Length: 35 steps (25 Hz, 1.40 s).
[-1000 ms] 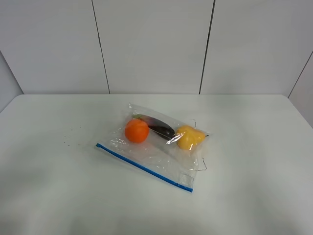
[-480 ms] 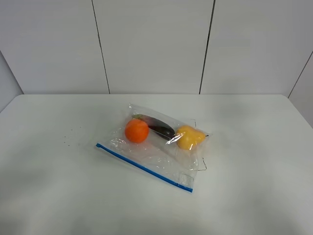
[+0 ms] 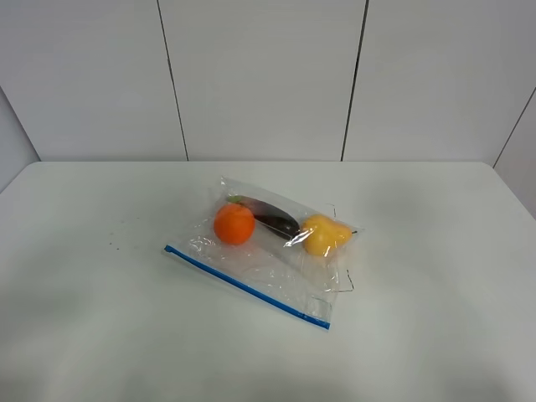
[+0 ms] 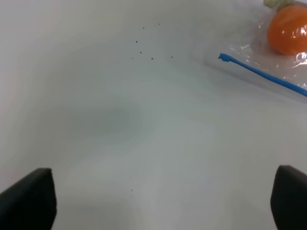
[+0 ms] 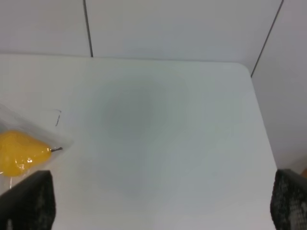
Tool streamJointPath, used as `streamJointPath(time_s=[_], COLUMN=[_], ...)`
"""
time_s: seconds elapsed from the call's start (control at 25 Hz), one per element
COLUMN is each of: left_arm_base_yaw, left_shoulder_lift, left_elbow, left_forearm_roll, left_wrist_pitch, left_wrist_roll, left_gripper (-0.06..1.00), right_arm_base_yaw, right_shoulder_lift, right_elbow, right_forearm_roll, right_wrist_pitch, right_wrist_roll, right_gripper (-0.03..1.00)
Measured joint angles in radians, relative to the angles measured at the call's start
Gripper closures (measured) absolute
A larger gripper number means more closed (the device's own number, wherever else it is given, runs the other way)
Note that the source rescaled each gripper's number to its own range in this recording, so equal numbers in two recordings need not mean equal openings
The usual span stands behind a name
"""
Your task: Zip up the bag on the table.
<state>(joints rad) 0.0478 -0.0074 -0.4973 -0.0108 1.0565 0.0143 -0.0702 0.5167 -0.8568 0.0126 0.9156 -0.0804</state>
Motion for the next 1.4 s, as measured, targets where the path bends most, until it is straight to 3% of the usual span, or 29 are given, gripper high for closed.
streamJointPath(time_s=[0.56,1.0,1.24,1.4], left_arm_base_yaw=[0.000,0.000,0.000,0.000], left_shoulder_lift=[0.000,0.000,0.000,0.000], left_elbow=[0.001,0.001,0.001,0.001], left_forearm_roll=[0.000,0.000,0.000,0.000], left_wrist_pitch=[0.000,0.000,0.000,0.000], left_wrist_roll=[0.000,0.000,0.000,0.000], left_gripper=[-0.06,-0.06,-0.06,-0.06], right_arm_base_yaw=[0.027,0.027,0.027,0.027], right_shoulder_lift=[-0.311,-0.503,-0.522,-0.522], right_elbow=[0.160,0.169,0.204,0.261], right_forearm_roll=[0.030,0.075,0.094,0.094], right_wrist_pitch=[0.084,0.088,0.129,0.105], right_wrist_roll=[-0.021,-0.039,-0.020,-0.015], right_gripper=[-0.03,-0.03,-0.03,-0.03])
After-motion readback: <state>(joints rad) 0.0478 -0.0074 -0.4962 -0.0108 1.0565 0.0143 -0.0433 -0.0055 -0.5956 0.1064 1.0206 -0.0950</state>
